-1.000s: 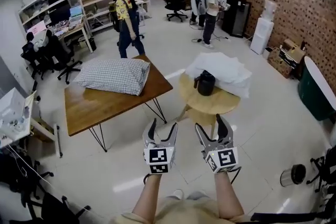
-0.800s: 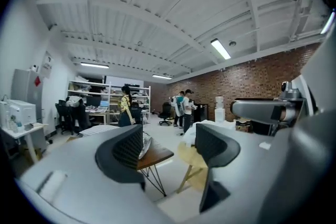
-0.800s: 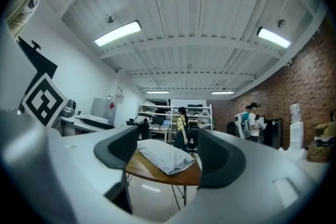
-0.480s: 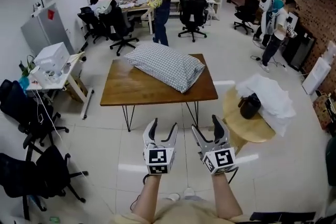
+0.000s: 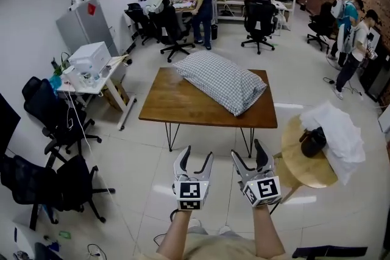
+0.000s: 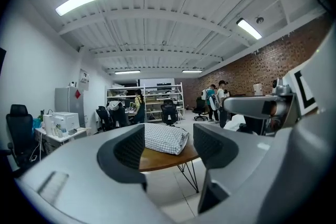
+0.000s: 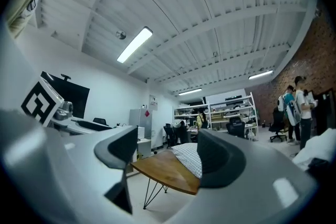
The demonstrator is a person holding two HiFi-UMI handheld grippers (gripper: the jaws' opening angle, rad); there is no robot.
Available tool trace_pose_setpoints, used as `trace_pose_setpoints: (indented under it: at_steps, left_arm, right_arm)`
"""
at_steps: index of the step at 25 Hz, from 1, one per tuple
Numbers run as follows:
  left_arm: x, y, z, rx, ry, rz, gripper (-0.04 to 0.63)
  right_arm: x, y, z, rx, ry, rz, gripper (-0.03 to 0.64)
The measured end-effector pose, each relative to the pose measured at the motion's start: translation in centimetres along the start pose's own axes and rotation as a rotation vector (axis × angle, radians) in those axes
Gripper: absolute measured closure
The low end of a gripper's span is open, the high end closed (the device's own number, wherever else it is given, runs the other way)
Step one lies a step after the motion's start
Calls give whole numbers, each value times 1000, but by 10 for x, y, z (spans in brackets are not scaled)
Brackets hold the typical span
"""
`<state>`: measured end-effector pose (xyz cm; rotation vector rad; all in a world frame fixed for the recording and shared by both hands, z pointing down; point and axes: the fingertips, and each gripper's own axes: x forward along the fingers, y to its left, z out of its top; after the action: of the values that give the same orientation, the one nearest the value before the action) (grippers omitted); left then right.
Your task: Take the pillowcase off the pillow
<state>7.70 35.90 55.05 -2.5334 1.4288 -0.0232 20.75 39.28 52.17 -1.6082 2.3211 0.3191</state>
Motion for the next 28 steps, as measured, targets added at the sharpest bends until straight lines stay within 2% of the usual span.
trace_pose_setpoints:
  at_steps: [3, 6, 9, 11, 13, 15, 16, 17, 19, 23, 28]
  left_arm:
    - [6, 10, -14, 1, 17, 35, 308]
    - [24, 58, -36, -9, 50, 82, 326]
    - [45, 107, -47, -33, 48, 79, 333]
    - [55, 129, -38, -44, -3, 38, 333]
    - [59, 146, -19, -69, -101, -44, 329]
    - [63, 167, -8, -105, -161, -113, 241]
    - [65, 179, -7, -121, -172, -127, 194]
    - [68, 191, -6, -134, -178, -127, 177]
    - [80, 214, -13, -152, -182, -108, 145]
    - [110, 269, -69, -170, -127, -96, 146]
    - [141, 333, -92, -183, -116, -41, 206]
  right_arm:
    - [13, -7, -20, 42, 11, 28, 273]
    - [53, 7, -24, 18, -5, 57, 273]
    - [98, 20, -27, -15, -8, 50, 273]
    - [123, 26, -28, -17, -28, 36, 273]
    - [144, 41, -17, -32, -114, 40, 270]
    - [164, 64, -1, -62, -196, 56, 264]
    - [174, 75, 4, -77, -211, 63, 253]
    - [183, 84, 8, -89, -213, 67, 252]
    - [202, 93, 2, -102, -197, 72, 252]
    - [252, 107, -62, -124, -109, 53, 252]
    - [307, 107, -94, -122, -43, 26, 267]
